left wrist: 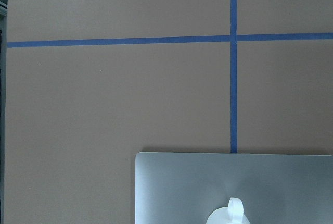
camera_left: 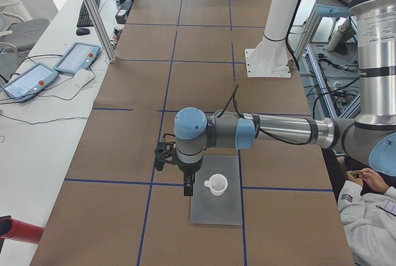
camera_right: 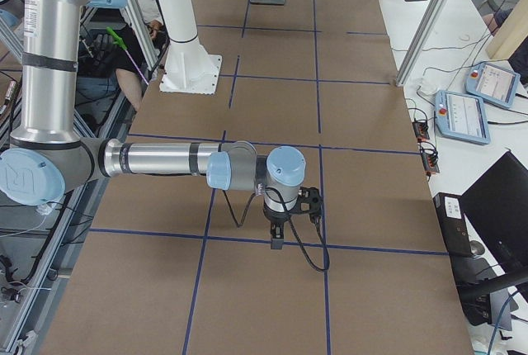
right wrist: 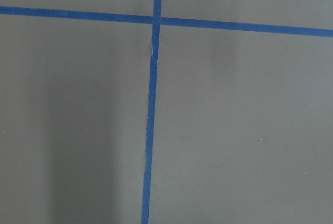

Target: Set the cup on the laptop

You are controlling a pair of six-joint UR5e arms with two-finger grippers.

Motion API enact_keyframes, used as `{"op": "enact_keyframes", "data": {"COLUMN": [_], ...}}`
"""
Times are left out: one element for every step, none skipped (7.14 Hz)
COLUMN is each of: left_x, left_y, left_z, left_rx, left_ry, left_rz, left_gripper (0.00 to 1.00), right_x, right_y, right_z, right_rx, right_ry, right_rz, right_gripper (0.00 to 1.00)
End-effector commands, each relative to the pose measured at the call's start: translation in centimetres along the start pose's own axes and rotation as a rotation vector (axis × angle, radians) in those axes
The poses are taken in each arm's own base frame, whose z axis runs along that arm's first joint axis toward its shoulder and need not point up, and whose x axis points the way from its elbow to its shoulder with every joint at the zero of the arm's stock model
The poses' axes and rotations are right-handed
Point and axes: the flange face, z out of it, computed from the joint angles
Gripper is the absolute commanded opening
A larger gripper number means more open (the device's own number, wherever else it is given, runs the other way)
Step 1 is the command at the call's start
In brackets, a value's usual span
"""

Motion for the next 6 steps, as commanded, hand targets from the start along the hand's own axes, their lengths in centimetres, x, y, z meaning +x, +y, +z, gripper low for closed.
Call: {"op": "enact_keyframes", "data": {"left_x": [1.3,1.2,1.4,1.6,2.3,2.1], "left_y": [-0.4,-0.1,-0.1,0.0,0.2,1.0], "left_z": [0.3,0.3,0.1,-0.3,-1.4,-1.1], "left_rx": [0.009,0.009,0.012,0.017,0.032,0.023], "left_ry": [0.0,0.003,0.009,0.007,0.009,0.009], "left_rz": [0.022,0.034,0.035,0.034,0.042,0.035], "left_gripper": [1.0,1.0,1.0,1.0,1.0,1.0], "right_x": [0.0,0.0,0.0,0.0,0.0,0.0], "right_y": [0.0,0.0,0.0,0.0,0.0,0.0], "right_z": [0.0,0.0,0.0,0.0,0.0,0.0], "right_rx": [0.0,0.0,-0.001,-0.001,0.0,0.0], "right_ry": [0.0,0.0,0.0,0.001,0.0,0.0], "right_rz": [0.0,0.0,0.001,0.001,0.0,0.0], "right_gripper": [1.0,1.0,1.0,1.0,1.0,1.0]}}
